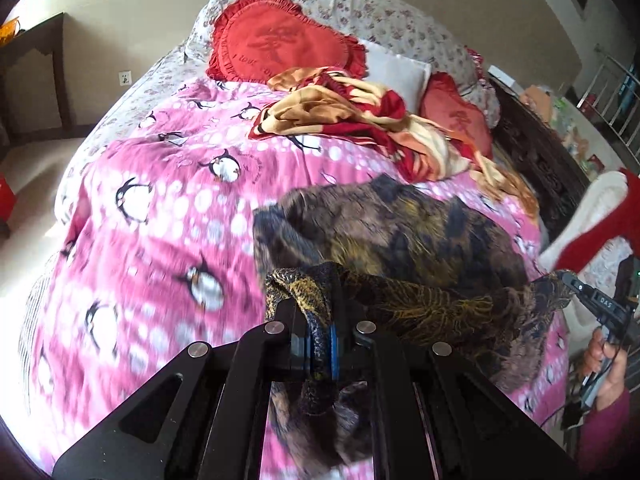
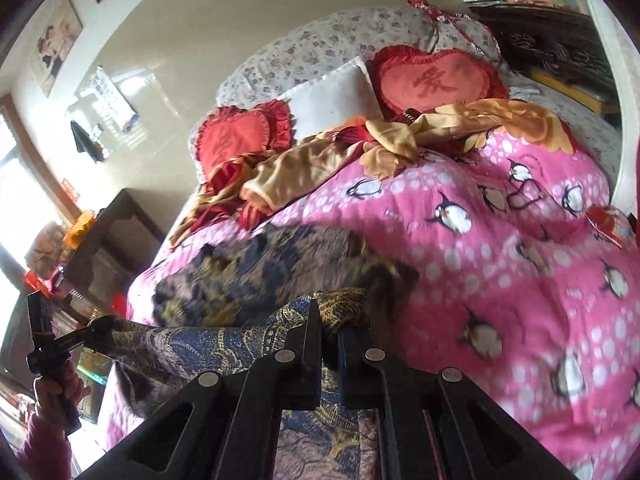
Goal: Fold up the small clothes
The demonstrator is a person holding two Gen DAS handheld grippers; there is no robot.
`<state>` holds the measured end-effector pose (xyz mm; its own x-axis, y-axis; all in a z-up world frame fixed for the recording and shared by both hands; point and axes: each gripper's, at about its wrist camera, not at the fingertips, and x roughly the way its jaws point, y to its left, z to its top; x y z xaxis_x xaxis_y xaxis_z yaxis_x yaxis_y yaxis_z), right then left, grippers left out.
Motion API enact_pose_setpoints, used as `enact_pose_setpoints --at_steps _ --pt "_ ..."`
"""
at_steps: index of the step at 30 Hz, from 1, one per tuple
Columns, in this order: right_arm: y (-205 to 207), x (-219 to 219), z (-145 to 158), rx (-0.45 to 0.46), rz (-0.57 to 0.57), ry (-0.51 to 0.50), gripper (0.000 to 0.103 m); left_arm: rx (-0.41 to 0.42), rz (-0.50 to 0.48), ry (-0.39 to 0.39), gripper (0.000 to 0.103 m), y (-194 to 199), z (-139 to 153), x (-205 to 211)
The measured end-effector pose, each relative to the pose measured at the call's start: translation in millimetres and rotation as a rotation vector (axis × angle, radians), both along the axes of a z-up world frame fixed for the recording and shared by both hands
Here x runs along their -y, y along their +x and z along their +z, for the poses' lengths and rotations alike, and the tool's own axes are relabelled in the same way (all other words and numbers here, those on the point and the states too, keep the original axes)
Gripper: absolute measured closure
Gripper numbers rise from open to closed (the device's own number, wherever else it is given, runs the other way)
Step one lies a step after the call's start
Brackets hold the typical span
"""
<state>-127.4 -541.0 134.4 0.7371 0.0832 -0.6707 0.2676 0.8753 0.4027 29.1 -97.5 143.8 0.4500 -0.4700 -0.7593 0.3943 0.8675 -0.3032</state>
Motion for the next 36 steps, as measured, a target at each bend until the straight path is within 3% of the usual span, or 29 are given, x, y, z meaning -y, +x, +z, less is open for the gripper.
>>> enact_pose_setpoints --at_steps 4,8,11,12,13,14,15,16,21,26,29,31,33,36 --pt "36 14 -15 -0.040 -0.006 -0.003 0.098 -0.018 0.018 0.050 0.098 33 -18 18" --pt "69 22 -39 -0.104 -0.002 -0.002 0.098 -0.088 0.048 0.062 0.098 60 -45 26" --pt "78 27 -45 -0.134 -0.003 -0.008 0.089 -0.128 0.043 0.042 0.097 68 -53 25" --pt "75 28 -42 -0.119 -0.007 0.002 0.080 -0.129 0.040 0.037 0.093 67 -51 23" --pt "69 28 -37 -0.094 -0.019 0.009 0.065 -0.121 0.031 0.034 0.086 64 -46 22" --pt "60 26 -30 -0.071 -0.041 -0.008 0.059 -0.106 0.021 0.042 0.081 59 -41 21" --pt "54 23 -26 -0.054 -0.047 -0.026 0.058 -0.090 0.012 0.054 0.068 53 -35 21" --pt "45 16 -19 -0.026 -0.026 -0.043 0.058 -0.062 0.004 0.061 0.060 45 -27 20" --pt "31 -27 -23 -0.028 0.160 -0.046 0.065 0.002 -0.084 0.036 0.058 4 -6 29" --pt "46 -80 -73 -0.180 0.318 -0.195 0.066 -0.068 -0.228 0.137 0.058 -32 -42 65" --pt "72 -80 -89 -0.197 0.302 -0.201 0.066 -0.108 -0.266 0.248 0.058 -31 -72 88" --pt "90 -76 -84 -0.162 0.277 -0.212 0.066 -0.127 -0.266 0.265 0.058 -17 -79 97" --pt "111 -67 -67 -0.090 0.228 -0.211 0.066 -0.133 -0.242 0.234 0.058 6 -72 102" --pt "138 -55 -40 -0.005 0.156 -0.190 0.066 -0.090 -0.150 0.118 0.058 51 -42 100"
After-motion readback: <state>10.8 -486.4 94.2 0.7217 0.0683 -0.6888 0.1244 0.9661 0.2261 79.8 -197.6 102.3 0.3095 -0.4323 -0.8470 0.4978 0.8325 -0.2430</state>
